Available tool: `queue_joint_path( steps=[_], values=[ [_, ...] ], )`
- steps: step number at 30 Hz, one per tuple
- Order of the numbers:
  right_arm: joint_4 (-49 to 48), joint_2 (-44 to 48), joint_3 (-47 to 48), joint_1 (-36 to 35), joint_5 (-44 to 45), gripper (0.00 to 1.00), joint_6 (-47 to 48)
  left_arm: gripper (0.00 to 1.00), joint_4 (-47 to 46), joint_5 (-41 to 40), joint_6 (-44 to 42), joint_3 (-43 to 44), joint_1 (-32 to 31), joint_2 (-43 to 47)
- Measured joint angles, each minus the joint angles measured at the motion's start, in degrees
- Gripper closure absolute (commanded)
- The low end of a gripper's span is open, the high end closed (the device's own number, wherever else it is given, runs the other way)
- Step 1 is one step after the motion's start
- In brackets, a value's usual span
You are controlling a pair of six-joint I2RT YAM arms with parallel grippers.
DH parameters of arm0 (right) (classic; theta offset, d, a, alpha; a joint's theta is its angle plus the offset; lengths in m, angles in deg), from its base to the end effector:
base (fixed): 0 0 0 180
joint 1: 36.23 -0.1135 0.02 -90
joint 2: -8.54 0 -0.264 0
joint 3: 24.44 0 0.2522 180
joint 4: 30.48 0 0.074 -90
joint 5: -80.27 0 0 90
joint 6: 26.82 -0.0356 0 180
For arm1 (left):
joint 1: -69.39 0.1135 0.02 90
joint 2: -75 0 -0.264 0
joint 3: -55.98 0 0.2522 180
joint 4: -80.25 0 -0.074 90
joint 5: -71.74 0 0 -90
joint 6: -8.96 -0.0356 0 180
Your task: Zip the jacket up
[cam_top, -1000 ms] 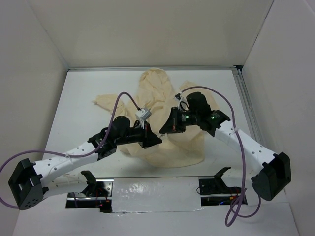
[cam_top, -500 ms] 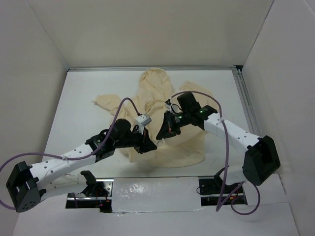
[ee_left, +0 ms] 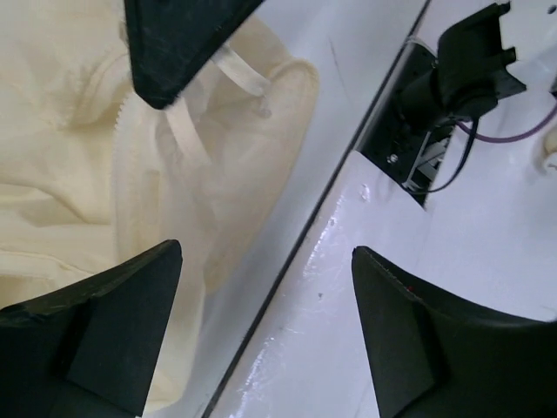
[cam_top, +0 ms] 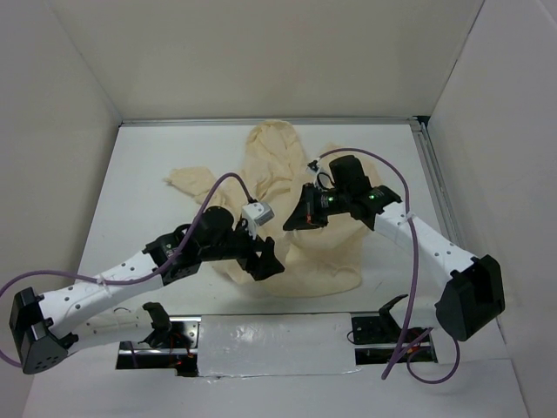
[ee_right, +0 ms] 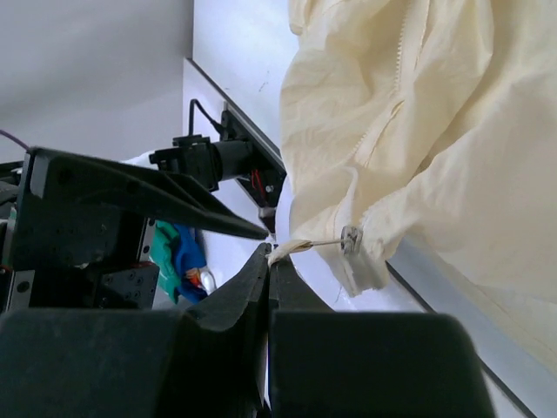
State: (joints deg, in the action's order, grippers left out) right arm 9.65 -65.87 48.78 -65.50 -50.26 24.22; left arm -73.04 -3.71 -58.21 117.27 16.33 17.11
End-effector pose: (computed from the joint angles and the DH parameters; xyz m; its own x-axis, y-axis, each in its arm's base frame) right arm 0.2304 0.1557 0.2958 -0.9492 0.0158 -0.3142 -0.2579 0.5330 0.8059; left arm 0.1317 -0.1900 0.3092 -0.5731 0.1373 -0.8079 0.7486 0.4889 -0.4480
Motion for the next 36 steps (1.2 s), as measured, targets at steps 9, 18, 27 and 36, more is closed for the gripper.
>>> queue_joint_path(
  steps=[9, 18, 27, 36],
  values=[
    [-0.2, 0.0, 2.3, 0.2, -4.4, 1.0, -3.7, 0.01, -2.2, -14.1, -6.3, 4.9, -4.6, -5.3],
    [-1.1, 0.0, 4.5, 1.1, -6.7, 1.0, -8.1, 0.22, -10.1, -33.1, -12.0, 6.3, -10.1, -12.4],
    [-3.5, 0.0, 3.8, 1.2, -8.0, 1.0, -10.8, 0.26, -18.4, -42.6, -15.1, 5.7, -10.0, -12.4],
    [-5.5, 0.0, 3.7, 1.3, -8.3, 1.0, -12.5, 0.3, -19.8, -38.8, -18.4, 4.9, -10.1, -12.8]
  ],
)
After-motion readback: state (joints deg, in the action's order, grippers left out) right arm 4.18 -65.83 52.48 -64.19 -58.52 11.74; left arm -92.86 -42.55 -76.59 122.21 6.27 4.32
